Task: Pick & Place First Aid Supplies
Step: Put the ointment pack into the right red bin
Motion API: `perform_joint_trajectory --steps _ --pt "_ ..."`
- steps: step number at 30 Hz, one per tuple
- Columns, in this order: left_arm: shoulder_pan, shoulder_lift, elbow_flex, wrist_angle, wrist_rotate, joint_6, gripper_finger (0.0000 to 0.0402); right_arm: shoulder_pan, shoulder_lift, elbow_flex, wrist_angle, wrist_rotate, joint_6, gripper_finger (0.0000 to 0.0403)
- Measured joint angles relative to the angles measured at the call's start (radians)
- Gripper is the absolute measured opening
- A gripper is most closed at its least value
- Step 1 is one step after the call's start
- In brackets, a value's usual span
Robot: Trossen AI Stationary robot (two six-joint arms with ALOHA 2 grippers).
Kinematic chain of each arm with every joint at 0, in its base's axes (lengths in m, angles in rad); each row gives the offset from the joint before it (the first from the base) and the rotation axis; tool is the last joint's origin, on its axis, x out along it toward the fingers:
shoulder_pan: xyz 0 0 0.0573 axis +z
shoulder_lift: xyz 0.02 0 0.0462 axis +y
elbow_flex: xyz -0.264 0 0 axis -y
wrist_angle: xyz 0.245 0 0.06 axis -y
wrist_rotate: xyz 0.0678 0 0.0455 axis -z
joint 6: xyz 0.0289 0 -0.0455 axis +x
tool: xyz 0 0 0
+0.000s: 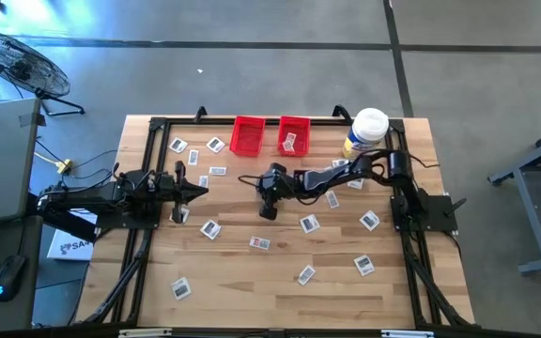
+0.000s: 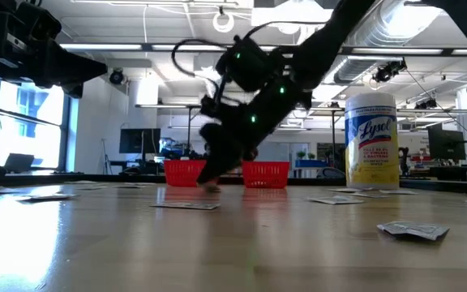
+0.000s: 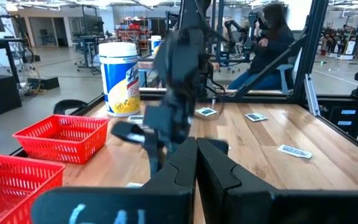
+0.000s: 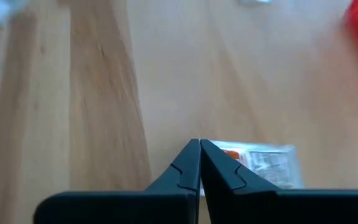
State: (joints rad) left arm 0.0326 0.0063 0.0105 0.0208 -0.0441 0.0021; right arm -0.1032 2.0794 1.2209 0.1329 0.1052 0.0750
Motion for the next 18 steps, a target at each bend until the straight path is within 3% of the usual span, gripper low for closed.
perform_joint_trajectory --steps 10,18 --pt "0.000 0.000 0.000 0.000 0.000 0.000 0.0001 -0.004 -0.125 0.006 0.003 -0.048 0.024 0.0001" --pt "0.000 0.000 0.000 0.000 0.000 0.000 0.0001 0.018 -0.130 0.006 0.017 -0.045 -0.040 0.0012"
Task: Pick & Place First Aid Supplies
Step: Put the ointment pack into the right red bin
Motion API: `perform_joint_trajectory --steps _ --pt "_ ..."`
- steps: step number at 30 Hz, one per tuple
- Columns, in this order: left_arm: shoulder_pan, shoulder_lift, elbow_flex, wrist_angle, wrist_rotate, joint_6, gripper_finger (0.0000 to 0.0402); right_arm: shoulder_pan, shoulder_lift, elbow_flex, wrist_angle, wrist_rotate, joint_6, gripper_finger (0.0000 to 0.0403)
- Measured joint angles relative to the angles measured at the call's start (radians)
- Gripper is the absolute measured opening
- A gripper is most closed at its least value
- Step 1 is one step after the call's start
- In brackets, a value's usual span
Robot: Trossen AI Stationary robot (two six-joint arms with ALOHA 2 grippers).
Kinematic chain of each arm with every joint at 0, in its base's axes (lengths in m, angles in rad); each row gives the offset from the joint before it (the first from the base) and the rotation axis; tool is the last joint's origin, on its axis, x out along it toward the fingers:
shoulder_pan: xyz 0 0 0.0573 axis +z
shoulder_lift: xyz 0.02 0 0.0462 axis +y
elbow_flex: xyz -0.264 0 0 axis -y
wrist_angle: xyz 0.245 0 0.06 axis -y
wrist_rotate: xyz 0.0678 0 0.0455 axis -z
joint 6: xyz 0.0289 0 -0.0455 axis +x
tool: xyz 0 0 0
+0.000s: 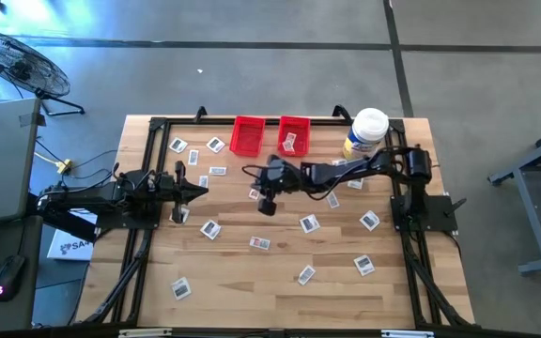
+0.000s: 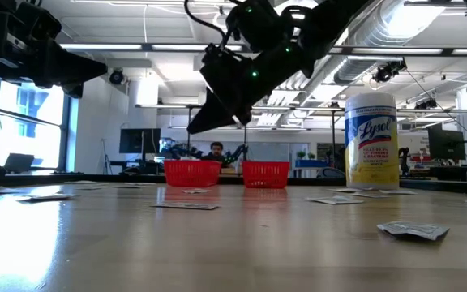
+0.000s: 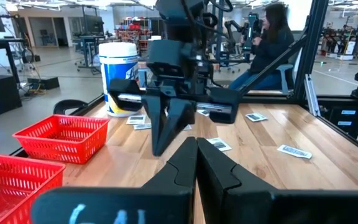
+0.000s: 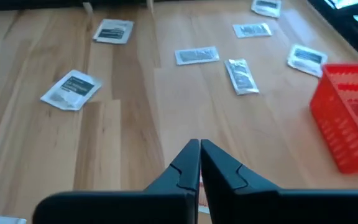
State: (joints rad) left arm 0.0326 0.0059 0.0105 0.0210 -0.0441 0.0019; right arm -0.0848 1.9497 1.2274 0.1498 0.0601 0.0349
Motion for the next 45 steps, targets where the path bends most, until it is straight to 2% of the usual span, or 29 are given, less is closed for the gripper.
perform_joint_trajectory --steps 5,10,14,19,23,28,36,45 --pt "0.000 0.000 0.000 0.000 0.000 0.000 0.0001 0.026 0.061 0.000 0.062 0.004 -0.001 0.0053" --pt "0.000 0.000 0.000 0.000 0.000 0.000 0.0001 0.046 0.115 0.000 0.076 0.099 0.012 0.0100" --pt "0.000 0.000 0.000 0.000 0.000 0.000 0.0001 0.046 0.134 0.000 0.111 0.105 0.034 0.0118" --pt "0.000 0.000 0.000 0.000 0.000 0.000 0.0001 0.046 0.169 0.001 0.133 0.106 0.053 0.0118" --pt "0.000 0.000 0.000 0.000 0.000 0.000 0.0001 0.046 0.196 0.002 0.156 0.148 0.078 0.0119" --pt "0.000 0.000 0.000 0.000 0.000 0.000 0.0001 0.046 0.229 0.002 0.224 0.137 0.072 0.0118" --pt "0.000 0.000 0.000 0.000 0.000 0.000 0.0001 0.044 0.269 0.002 0.237 0.143 0.079 0.0118" --pt "0.000 0.000 0.000 0.000 0.000 0.000 0.0001 0.031 0.283 0.005 0.208 0.194 0.123 0.0086"
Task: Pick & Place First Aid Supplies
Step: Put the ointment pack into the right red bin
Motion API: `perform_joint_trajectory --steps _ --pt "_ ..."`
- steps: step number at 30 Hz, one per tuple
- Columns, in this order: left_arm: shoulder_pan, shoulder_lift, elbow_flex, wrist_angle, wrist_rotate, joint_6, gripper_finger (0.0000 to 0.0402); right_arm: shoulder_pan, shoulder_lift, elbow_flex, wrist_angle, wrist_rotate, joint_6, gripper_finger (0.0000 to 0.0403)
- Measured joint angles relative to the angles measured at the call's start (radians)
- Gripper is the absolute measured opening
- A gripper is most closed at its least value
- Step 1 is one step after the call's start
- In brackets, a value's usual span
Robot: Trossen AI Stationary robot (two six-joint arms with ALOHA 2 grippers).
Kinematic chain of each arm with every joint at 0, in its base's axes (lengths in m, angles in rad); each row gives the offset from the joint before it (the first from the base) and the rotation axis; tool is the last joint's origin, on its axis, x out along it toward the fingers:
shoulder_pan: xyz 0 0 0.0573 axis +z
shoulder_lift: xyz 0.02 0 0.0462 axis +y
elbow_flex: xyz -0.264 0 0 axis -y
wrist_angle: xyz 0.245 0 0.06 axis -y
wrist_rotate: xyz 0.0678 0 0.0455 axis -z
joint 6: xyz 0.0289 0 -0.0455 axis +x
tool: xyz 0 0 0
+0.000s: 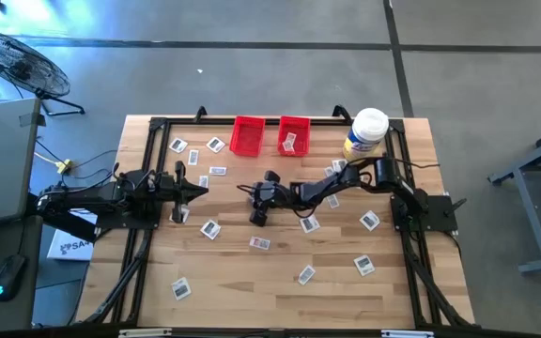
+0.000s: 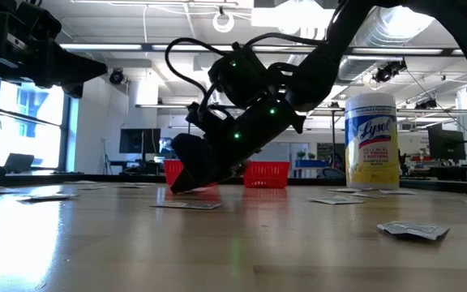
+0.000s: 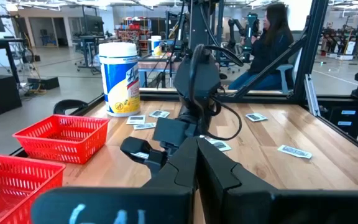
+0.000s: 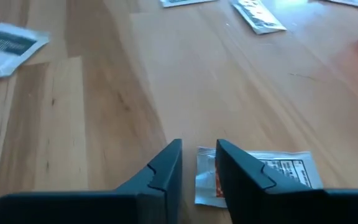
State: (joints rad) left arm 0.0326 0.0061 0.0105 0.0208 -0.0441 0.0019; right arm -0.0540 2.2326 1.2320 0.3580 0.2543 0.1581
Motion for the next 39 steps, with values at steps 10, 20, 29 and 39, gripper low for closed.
perform_joint_trajectory --steps 10,20,29,39 --pt "0.000 0.000 0.000 0.000 0.000 0.000 0.0001 -0.022 0.000 0.001 -0.050 0.051 0.094 0.0004" --pt "0.000 0.000 0.000 0.000 0.000 0.000 0.0001 -0.024 -0.026 -0.005 -0.013 0.026 0.173 0.0003" --pt "0.000 0.000 0.000 0.000 0.000 0.000 0.0001 -0.029 -0.123 -0.005 -0.027 -0.011 0.184 0.0001" --pt "0.000 0.000 0.000 0.000 0.000 0.000 0.0001 -0.073 -0.232 -0.005 -0.128 -0.020 0.180 0.0001"
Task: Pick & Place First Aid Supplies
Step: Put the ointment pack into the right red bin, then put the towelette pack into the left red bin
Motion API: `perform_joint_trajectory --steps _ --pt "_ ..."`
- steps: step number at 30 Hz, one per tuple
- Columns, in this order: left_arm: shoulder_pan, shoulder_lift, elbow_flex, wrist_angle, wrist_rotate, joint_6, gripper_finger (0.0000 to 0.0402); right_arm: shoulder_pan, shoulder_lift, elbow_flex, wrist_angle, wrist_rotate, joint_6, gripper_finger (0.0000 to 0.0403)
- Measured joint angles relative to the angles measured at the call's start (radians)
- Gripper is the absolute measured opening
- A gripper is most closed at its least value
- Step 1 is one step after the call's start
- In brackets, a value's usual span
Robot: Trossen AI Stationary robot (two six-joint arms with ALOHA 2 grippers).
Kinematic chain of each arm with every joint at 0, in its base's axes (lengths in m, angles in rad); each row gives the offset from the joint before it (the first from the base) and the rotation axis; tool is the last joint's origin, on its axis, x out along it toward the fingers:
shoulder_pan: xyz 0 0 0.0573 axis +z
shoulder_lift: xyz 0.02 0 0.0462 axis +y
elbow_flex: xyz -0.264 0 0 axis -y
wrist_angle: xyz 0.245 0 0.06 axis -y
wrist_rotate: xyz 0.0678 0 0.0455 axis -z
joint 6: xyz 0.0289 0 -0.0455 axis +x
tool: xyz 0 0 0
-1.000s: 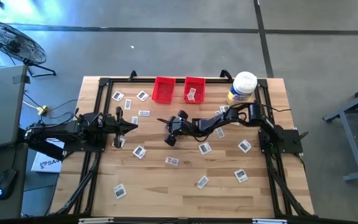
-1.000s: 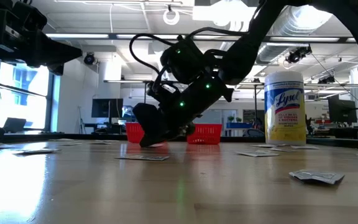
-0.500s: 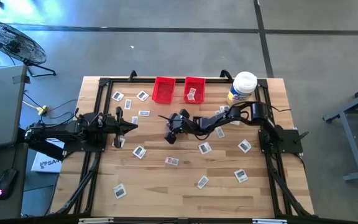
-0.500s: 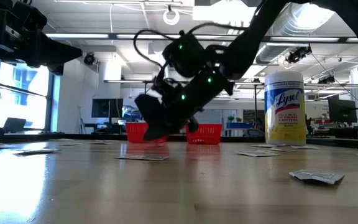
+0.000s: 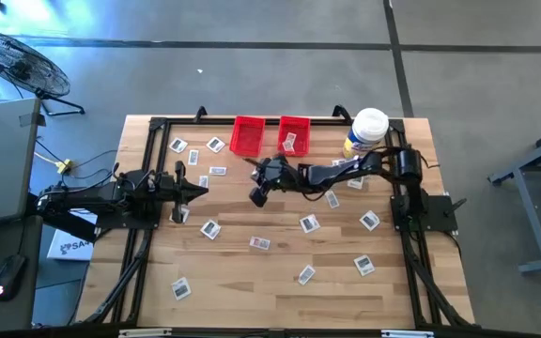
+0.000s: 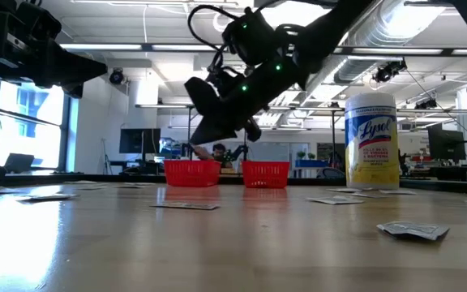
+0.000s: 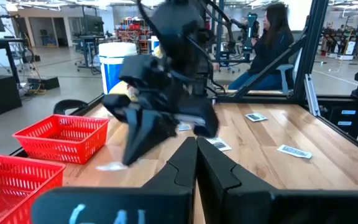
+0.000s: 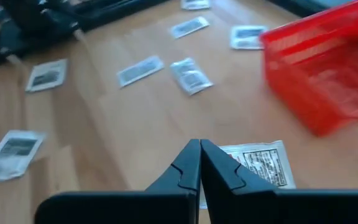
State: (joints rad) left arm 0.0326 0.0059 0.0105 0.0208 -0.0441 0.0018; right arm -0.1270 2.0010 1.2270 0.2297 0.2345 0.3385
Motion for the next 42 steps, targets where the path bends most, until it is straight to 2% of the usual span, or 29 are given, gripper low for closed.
perform_joint_trajectory --steps 8,16,20,26,35,42 --pt "0.000 0.000 0.000 0.000 0.000 0.000 0.0001 -0.142 -0.103 0.001 -0.123 0.010 -0.006 0.0001" --pt "0.000 0.000 0.000 0.000 0.000 0.000 0.0001 -0.264 -0.109 0.002 -0.256 0.093 -0.051 0.0001" --pt "0.000 0.000 0.000 0.000 0.000 0.000 0.0001 -0.299 -0.105 0.002 -0.310 0.086 -0.050 0.0001" --pt "0.000 0.000 0.000 0.000 0.000 0.000 0.0001 -0.308 -0.081 0.002 -0.340 0.055 -0.049 0.0014" --pt "0.000 0.000 0.000 0.000 -0.002 0.000 0.0001 -0.304 -0.078 0.001 -0.363 0.103 -0.040 0.0043" --pt "0.000 0.000 0.000 0.000 -0.002 0.000 0.0001 -0.243 -0.151 0.001 -0.369 0.013 -0.066 0.0059"
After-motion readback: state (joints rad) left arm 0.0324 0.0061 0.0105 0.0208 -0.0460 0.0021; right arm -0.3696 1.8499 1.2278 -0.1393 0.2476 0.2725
